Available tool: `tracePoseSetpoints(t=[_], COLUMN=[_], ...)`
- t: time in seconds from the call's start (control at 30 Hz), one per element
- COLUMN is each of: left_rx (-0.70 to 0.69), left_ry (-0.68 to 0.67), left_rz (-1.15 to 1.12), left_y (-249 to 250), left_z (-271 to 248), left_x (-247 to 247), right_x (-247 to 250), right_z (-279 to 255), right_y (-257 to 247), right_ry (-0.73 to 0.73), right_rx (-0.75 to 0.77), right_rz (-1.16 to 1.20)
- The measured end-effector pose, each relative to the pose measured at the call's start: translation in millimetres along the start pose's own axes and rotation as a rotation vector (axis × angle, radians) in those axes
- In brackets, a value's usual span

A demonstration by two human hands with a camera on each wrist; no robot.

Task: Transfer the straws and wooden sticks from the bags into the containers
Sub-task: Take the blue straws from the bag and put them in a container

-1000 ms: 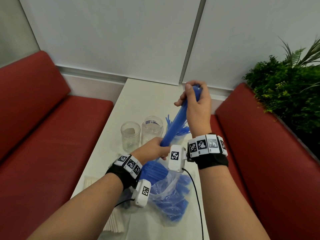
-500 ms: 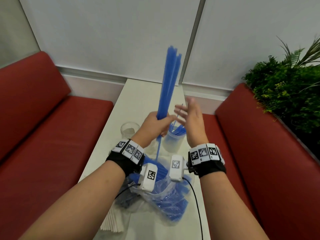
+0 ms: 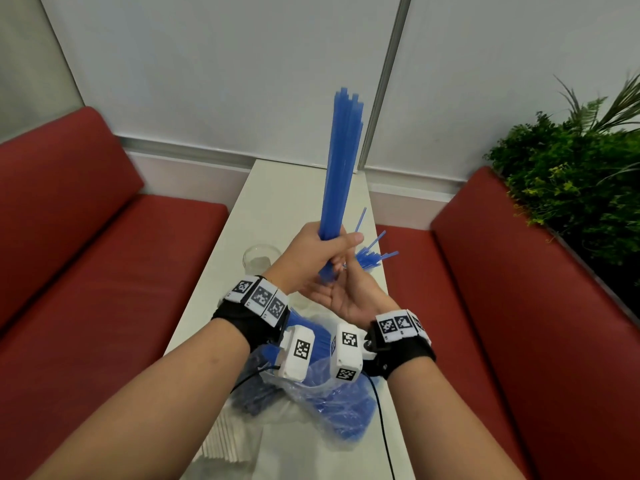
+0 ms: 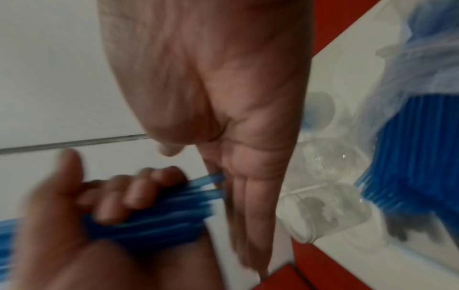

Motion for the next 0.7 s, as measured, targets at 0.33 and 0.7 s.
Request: tracePoseSetpoints(t=[0.33,0.7], left_rx=[0.356,0.672], left_ry=[-0.422,0.006], left_rz=[0.027,-0.633], left_y=[-45.1,-91.4], left_z=[-32.7,-38.6], left_x=[-20.1,2.2], right_x=[-28.0,-51.9], right_z=[-48.4,-81.2], right_y=[-99.8,-139.7], right_ry=[-0.143,0.103], right_rx=[0.551,0.881], right_rz=[-0.064,-0.239])
Point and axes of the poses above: each hand's wrist, its own z-axis towards the middle knuckle, its own x-axis out of the back of the hand, y = z × x, the point moved 8 cm from there along z, towards the middle knuckle, and after that the axes turned 7 degrees about -x, right-handed, at the moved point
